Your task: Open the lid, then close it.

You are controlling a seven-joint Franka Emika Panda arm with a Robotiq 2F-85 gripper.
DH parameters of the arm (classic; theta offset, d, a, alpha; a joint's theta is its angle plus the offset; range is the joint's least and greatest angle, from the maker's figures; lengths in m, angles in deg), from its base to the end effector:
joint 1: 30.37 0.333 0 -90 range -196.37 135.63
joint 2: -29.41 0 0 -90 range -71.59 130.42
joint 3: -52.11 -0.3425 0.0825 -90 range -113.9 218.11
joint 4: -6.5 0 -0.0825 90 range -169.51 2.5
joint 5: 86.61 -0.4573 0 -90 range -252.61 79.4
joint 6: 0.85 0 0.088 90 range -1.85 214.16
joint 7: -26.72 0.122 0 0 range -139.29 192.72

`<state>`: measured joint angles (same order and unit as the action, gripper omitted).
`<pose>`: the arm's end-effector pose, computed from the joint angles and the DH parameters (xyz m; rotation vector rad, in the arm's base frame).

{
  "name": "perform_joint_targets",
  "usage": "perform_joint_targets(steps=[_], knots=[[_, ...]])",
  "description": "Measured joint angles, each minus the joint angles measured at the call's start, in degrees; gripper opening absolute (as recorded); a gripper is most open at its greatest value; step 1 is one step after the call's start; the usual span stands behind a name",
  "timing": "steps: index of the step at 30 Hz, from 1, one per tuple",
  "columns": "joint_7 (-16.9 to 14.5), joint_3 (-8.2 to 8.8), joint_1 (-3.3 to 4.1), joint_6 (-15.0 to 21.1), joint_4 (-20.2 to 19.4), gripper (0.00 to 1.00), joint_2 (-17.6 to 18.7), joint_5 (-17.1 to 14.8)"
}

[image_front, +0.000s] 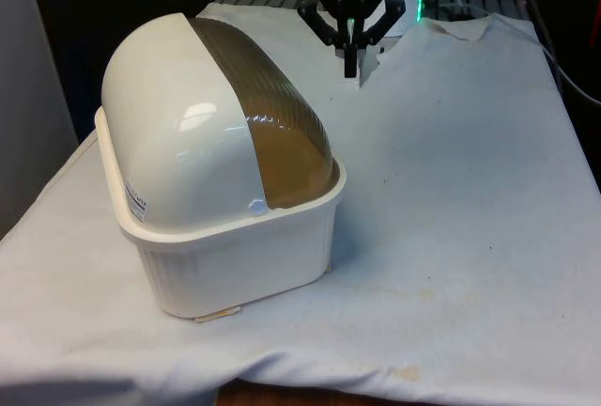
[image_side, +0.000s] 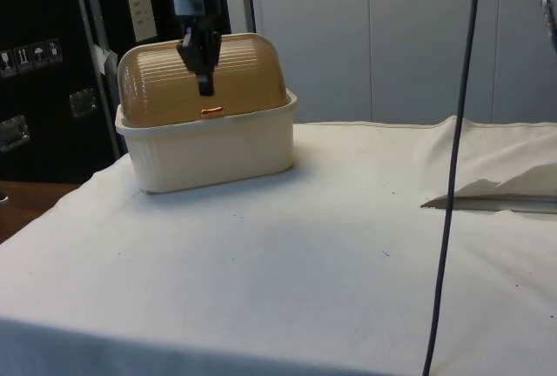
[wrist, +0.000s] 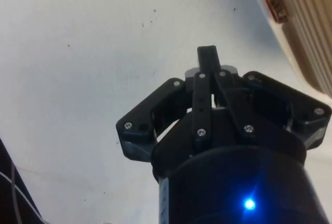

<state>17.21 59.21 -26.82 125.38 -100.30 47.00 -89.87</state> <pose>0.6971 -0.0368 0.3267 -3.1335 -0.1216 -0.0560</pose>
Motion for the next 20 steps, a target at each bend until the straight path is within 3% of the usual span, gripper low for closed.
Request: perform_joint_targets(steps=[20], knots=[[5.5, -0.57, 0.34, -0.46, -6.13, 0.0, -7.05, 0.0]])
